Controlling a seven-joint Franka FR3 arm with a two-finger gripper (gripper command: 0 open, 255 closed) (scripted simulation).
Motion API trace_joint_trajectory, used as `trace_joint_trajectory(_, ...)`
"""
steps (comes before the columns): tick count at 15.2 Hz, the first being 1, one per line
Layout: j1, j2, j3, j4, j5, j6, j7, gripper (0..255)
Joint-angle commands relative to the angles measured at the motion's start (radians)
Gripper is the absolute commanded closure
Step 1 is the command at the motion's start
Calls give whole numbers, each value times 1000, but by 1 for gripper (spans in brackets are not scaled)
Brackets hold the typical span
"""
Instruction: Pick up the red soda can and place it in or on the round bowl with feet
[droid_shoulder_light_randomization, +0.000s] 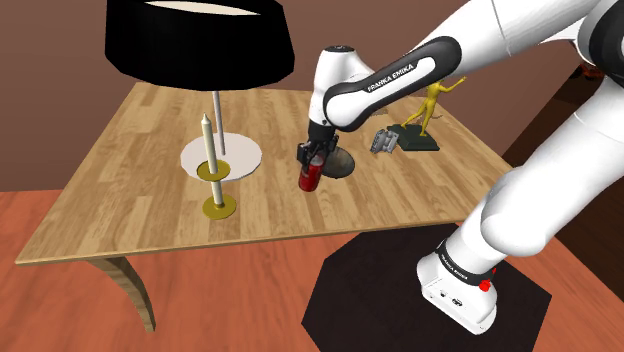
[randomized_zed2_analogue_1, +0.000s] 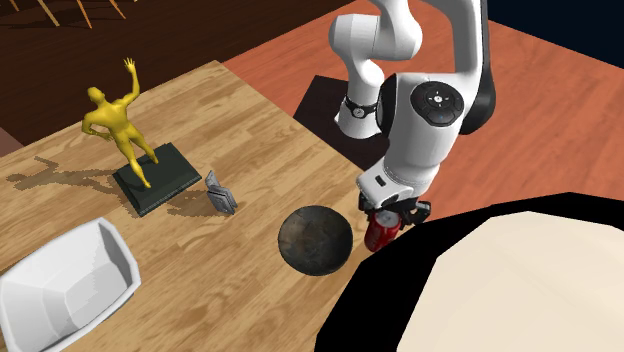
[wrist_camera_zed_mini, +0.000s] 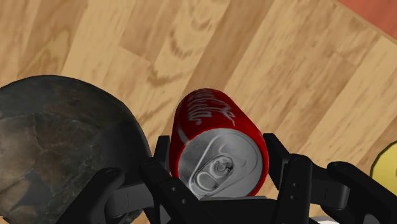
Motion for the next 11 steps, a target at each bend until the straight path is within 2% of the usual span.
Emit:
trace_joint_trajectory(1, 0, -18, 0, 10, 4, -28, -2, 255)
trace_joint_trajectory(11, 1, -102, -4, 69, 17, -170, -12, 255)
